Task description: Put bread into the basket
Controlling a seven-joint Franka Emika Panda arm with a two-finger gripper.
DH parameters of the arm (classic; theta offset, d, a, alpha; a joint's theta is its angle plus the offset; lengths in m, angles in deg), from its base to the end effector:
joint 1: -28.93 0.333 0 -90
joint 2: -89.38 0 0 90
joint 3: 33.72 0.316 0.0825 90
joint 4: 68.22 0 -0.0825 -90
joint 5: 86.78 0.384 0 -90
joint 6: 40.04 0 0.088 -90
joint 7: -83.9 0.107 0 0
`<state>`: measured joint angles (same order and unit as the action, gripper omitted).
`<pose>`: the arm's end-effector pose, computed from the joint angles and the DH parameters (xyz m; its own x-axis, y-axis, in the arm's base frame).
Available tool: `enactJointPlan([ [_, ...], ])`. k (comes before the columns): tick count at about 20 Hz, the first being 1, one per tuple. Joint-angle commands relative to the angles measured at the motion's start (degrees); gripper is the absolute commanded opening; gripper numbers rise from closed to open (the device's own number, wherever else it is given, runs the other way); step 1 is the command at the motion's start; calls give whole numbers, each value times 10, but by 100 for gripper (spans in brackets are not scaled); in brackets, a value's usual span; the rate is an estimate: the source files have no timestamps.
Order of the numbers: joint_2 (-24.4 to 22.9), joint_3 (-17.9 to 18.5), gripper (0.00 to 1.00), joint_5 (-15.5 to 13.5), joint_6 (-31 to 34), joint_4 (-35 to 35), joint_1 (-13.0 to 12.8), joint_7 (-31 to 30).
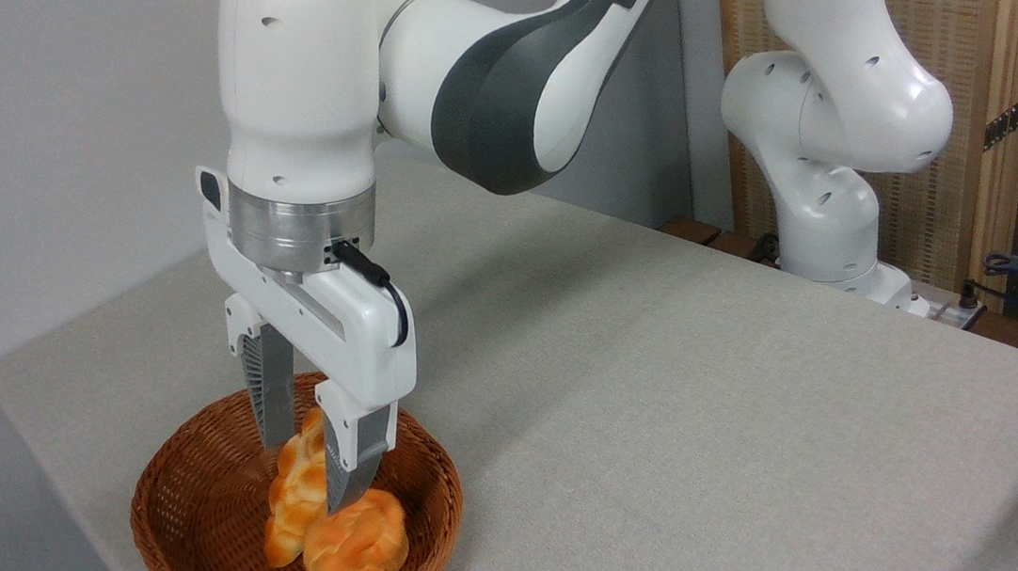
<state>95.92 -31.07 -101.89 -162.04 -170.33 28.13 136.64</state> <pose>0.6190 0.0074 0.5106 0.6735 -0.6653 0.3223 -0.6967 -0.7170 -0.0242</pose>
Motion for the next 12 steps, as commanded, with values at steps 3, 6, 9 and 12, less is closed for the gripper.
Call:
enactJointPlan([
  [3,-71,3,100,36,203,14,1,-33],
  [6,-72,-21,100,81,277,69,1,-79],
  [9,-72,-42,100,115,304,97,-3,-115],
  [12,-73,-48,100,148,308,101,-13,-116],
])
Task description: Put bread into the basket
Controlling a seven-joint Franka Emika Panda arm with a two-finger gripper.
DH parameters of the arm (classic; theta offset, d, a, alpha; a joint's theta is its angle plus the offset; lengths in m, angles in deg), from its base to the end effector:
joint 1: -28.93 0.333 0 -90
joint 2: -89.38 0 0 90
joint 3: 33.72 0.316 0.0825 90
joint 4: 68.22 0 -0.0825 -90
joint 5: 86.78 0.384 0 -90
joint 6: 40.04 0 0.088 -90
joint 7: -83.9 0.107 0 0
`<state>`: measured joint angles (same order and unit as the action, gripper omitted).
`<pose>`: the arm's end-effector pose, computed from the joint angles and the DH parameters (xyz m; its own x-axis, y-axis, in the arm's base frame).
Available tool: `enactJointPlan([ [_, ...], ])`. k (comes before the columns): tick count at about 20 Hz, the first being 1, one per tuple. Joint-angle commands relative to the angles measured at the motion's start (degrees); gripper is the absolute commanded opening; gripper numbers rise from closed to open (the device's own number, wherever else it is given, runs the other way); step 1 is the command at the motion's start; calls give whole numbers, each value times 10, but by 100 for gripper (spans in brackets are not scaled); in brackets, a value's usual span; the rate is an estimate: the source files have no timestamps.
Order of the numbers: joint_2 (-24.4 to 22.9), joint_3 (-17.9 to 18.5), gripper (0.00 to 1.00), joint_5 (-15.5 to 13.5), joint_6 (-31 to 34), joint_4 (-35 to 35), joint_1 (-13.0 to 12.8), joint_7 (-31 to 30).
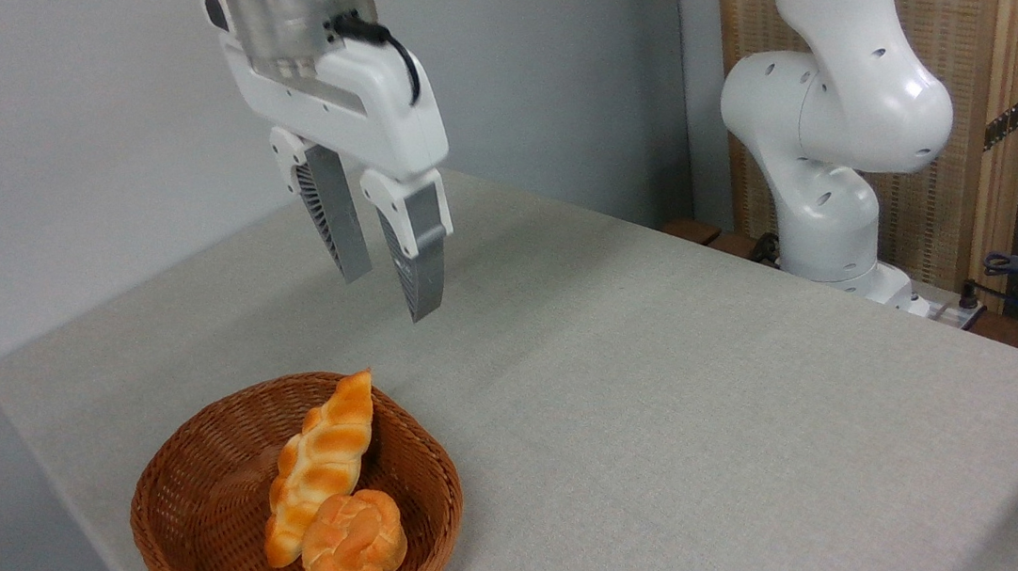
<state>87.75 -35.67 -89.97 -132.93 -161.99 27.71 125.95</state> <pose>0.5485 -0.0364 0.6136 0.7059 -0.7068 0.0462 -0.7082 -0.7052 0.0319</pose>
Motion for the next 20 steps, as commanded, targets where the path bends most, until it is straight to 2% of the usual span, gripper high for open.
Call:
enactJointPlan([
  [1,8,-3,100,34,17,18,-9,-10],
  [20,8,5,100,32,17,20,-9,-13],
])
